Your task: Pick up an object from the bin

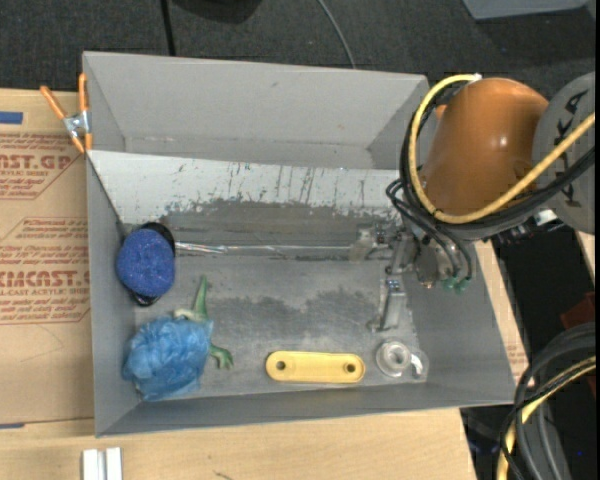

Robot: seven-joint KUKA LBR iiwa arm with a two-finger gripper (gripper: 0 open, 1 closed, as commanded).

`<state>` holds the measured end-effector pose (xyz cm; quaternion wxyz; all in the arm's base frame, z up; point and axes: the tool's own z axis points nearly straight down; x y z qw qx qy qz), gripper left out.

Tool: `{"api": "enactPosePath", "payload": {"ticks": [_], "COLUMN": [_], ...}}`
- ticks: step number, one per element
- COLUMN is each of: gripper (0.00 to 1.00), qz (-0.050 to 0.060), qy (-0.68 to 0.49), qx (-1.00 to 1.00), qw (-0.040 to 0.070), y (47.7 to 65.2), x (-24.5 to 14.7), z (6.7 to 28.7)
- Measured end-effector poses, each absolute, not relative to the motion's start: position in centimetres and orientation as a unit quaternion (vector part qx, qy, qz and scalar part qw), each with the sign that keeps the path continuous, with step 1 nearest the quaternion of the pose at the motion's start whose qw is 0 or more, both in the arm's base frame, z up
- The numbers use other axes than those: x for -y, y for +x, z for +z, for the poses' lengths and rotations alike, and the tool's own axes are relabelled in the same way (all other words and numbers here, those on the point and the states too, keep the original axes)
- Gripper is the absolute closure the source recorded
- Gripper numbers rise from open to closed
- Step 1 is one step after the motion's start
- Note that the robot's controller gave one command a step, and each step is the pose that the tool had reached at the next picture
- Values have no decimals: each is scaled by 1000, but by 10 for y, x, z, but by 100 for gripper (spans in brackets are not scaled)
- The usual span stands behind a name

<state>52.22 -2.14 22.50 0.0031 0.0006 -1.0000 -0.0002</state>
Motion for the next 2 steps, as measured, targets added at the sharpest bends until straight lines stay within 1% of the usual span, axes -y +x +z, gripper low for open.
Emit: {"api": "enactPosePath", "payload": {"ticks": [1,2], "gripper": [0,0], "qz": [0,0], "qy": [1,21], "qx": [1000,1000], "qw": [-1,-4], "y": [524,517], "x": [21,12], "z": [229,185]}}
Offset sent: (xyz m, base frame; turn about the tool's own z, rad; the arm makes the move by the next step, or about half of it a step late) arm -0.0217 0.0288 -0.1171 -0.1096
